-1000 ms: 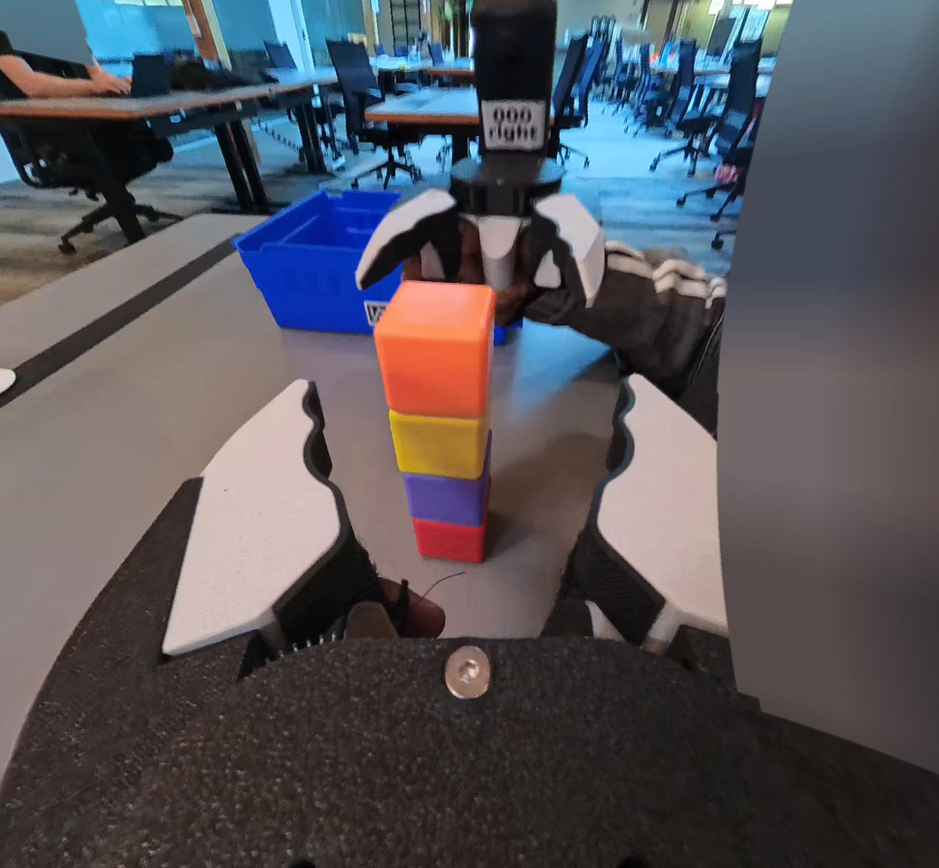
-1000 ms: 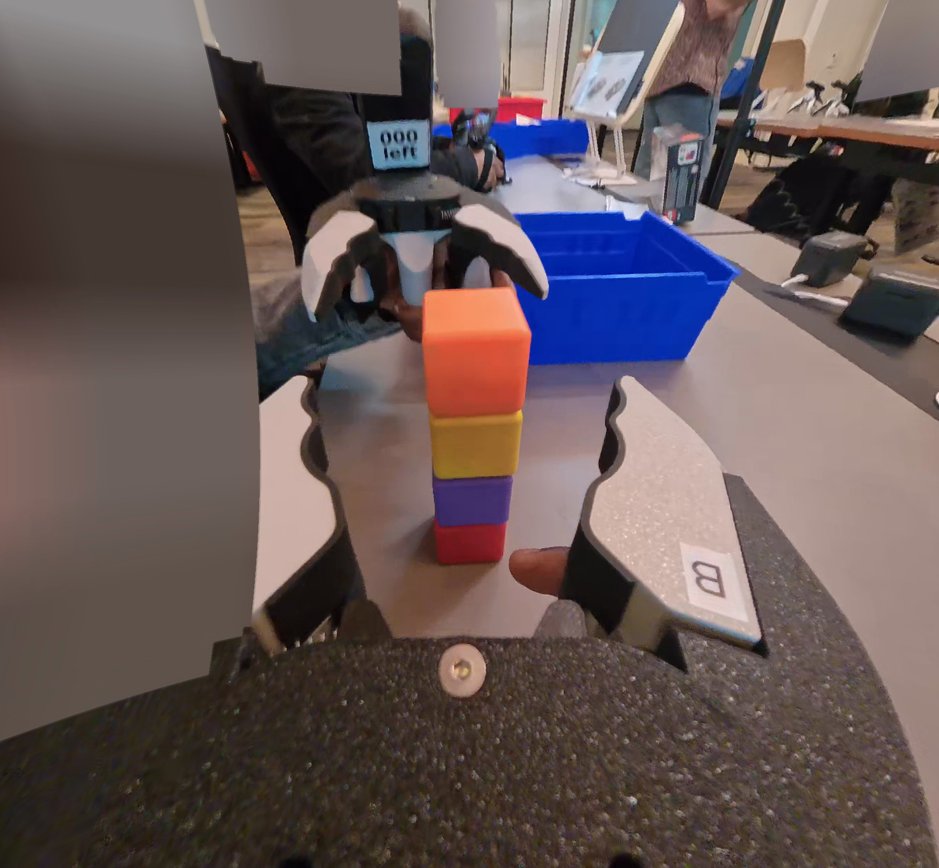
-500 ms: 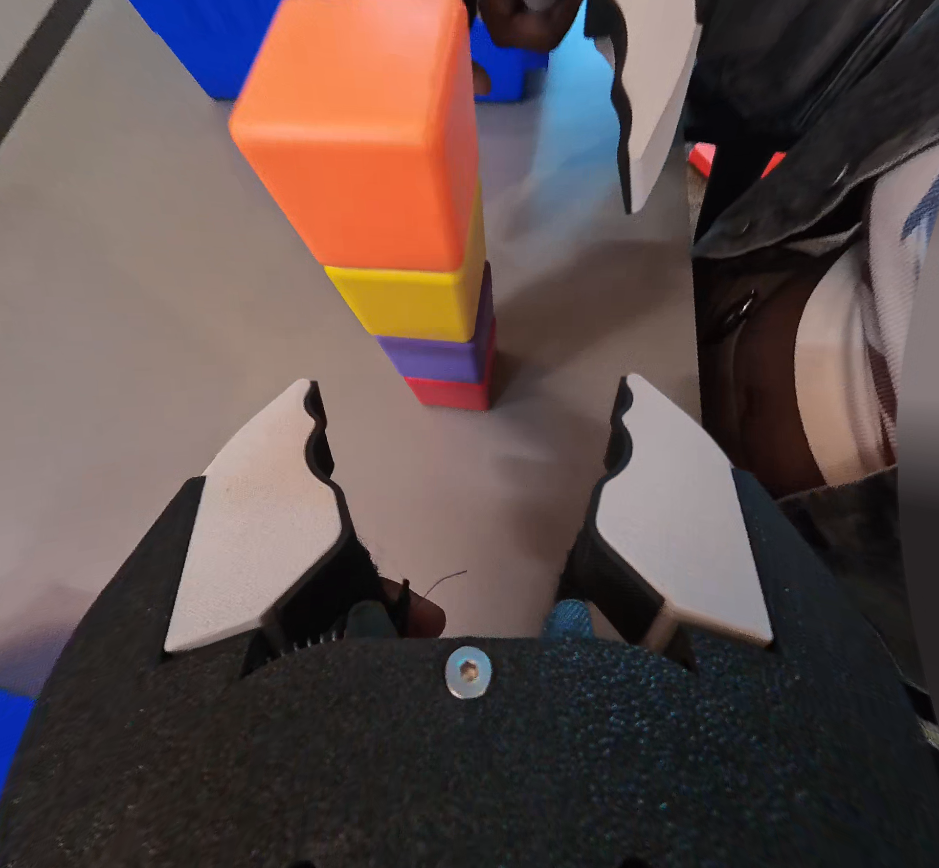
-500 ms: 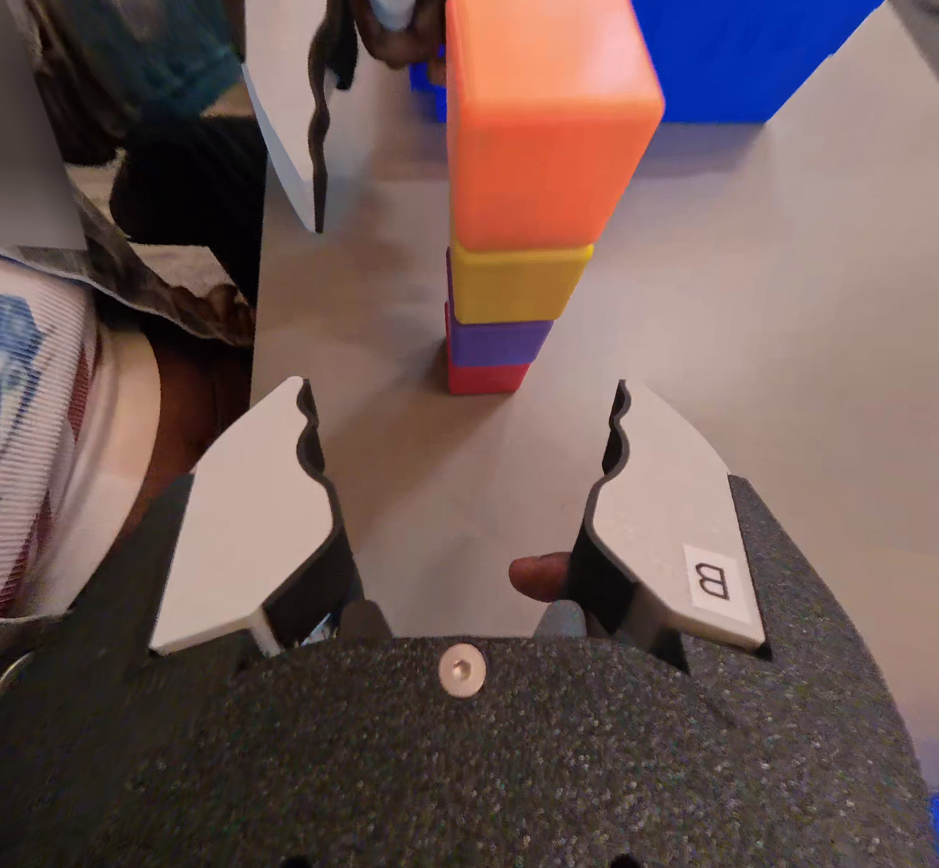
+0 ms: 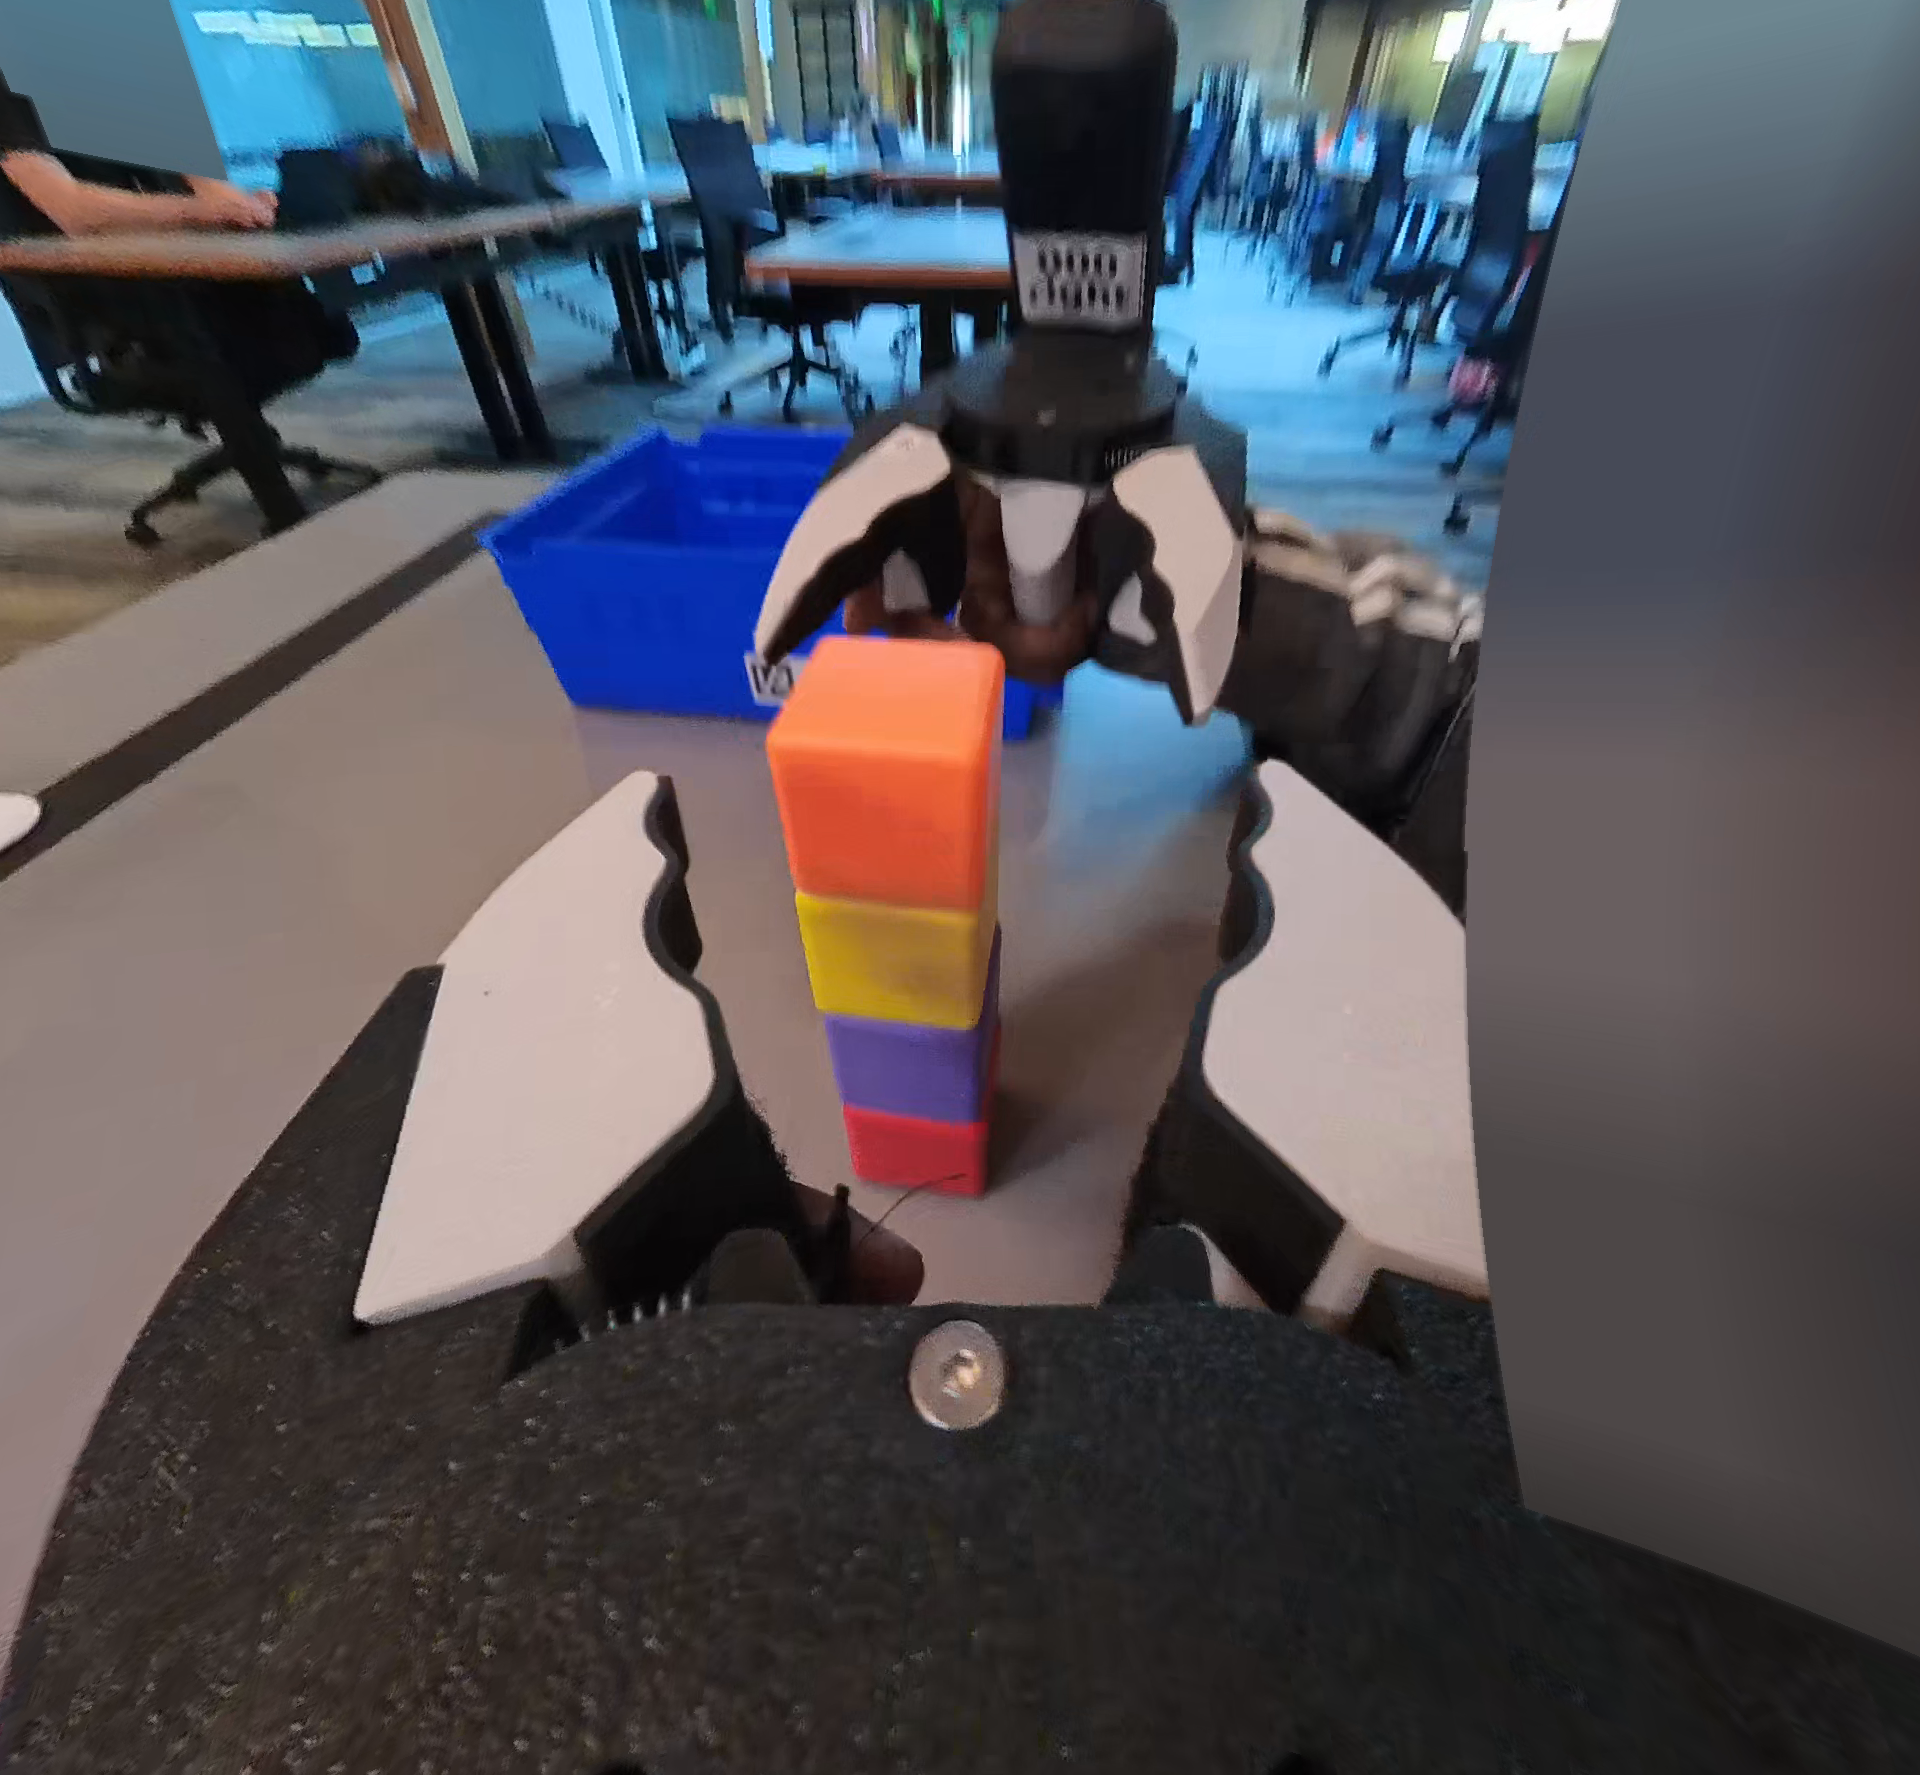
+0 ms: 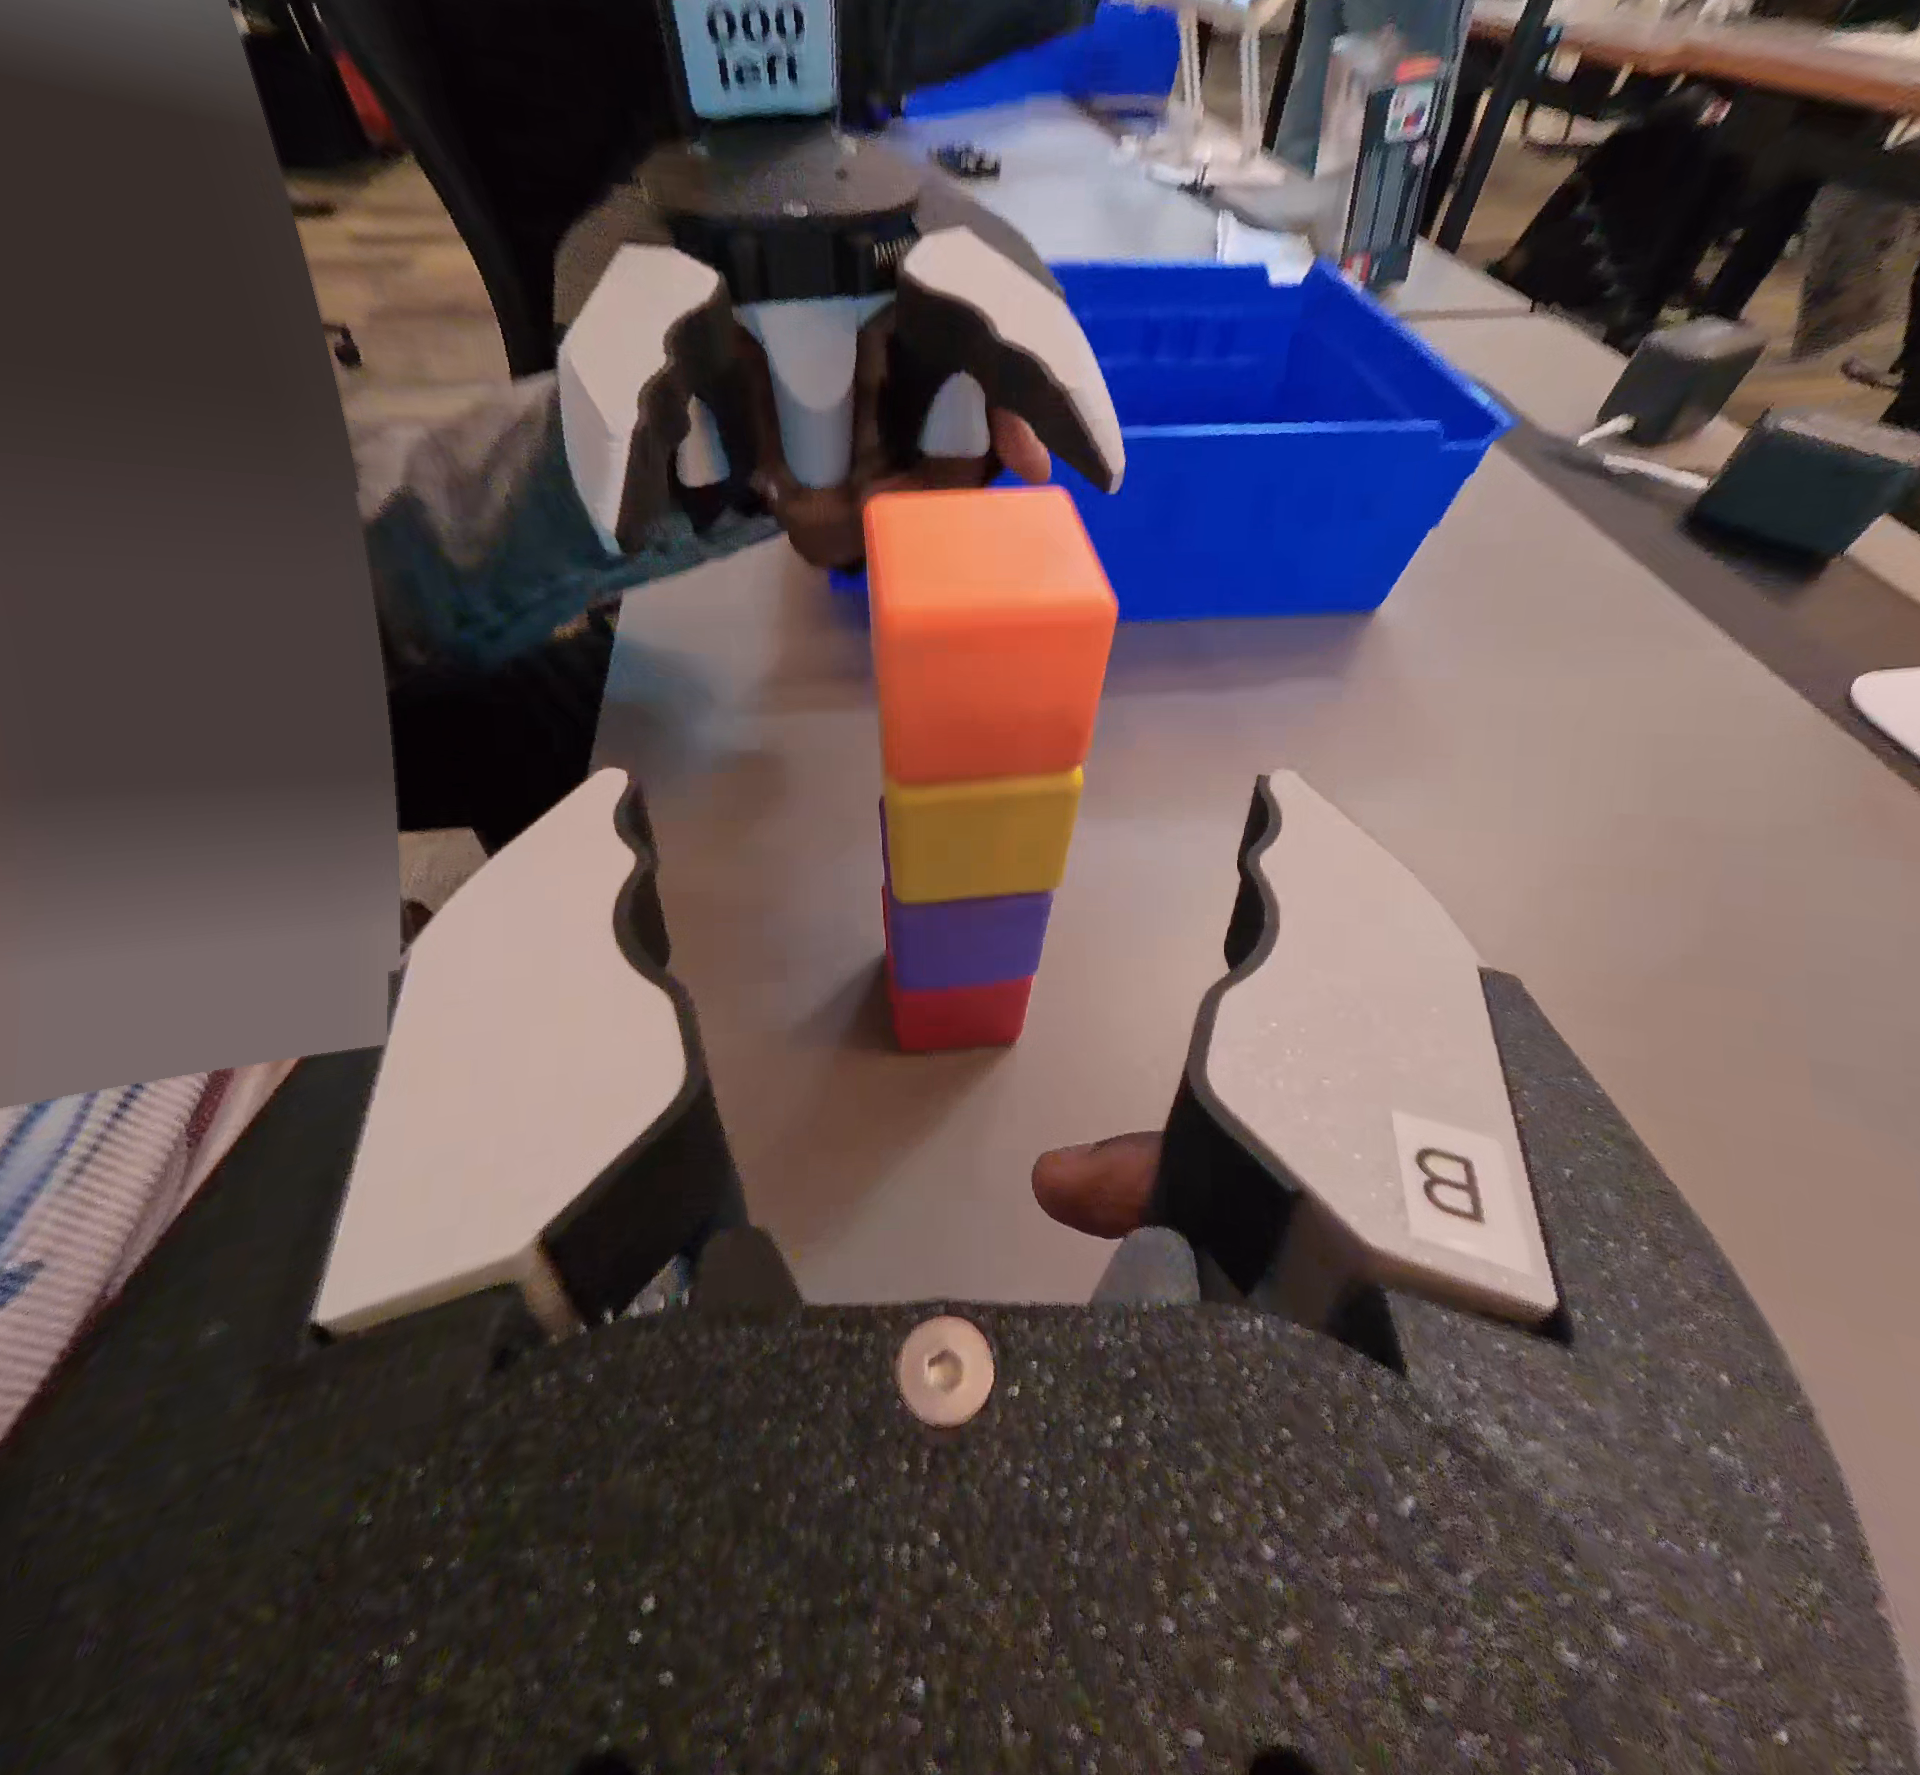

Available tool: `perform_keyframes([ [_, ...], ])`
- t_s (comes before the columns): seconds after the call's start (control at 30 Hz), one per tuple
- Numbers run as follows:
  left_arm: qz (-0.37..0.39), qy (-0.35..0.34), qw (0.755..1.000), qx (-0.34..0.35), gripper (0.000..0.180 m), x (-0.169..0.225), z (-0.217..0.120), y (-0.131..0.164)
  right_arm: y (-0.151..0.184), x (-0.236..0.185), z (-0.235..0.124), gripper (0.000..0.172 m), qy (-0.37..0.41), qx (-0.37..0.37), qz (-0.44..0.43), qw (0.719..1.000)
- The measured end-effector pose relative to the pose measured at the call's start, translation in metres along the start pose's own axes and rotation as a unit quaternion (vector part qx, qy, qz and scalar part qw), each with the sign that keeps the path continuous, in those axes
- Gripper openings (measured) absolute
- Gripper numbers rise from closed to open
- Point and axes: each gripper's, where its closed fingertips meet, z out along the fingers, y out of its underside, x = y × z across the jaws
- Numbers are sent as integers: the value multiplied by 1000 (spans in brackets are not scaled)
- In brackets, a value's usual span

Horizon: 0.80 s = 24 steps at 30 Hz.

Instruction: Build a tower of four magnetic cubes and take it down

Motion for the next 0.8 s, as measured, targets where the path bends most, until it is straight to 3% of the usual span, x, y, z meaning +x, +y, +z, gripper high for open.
perform_keyframes([
  [0.13, -20, -10, 997, 70, 98, -7, -7, -19, -20, 2, -7, 104, -1, 56, 14, 998],
  [0.3, -20, -13, 999, 32, 100, -9, 5, 1, -23, 4, -2, 100, -1, 54, 14, 998],
  [0.47, -32, -11, 999, -8, 99, -12, 25, 27, -29, 3, 12, 84, -16, 48, 10, 999],
  [0.57, -37, 0, 999, -23, 87, -12, 35, 40, -28, 5, 20, 77, -20, 40, 8, 999],
  [0.7, -28, 0, 998, -50, 51, -12, 43, 55, -24, 4, 28, 68, -29, 23, 5, 999],
  [0.8, -24, 4, 999, -48, 50, -12, 43, 55, -19, 5, 32, 49, -20, 0, -13, 1000],
])
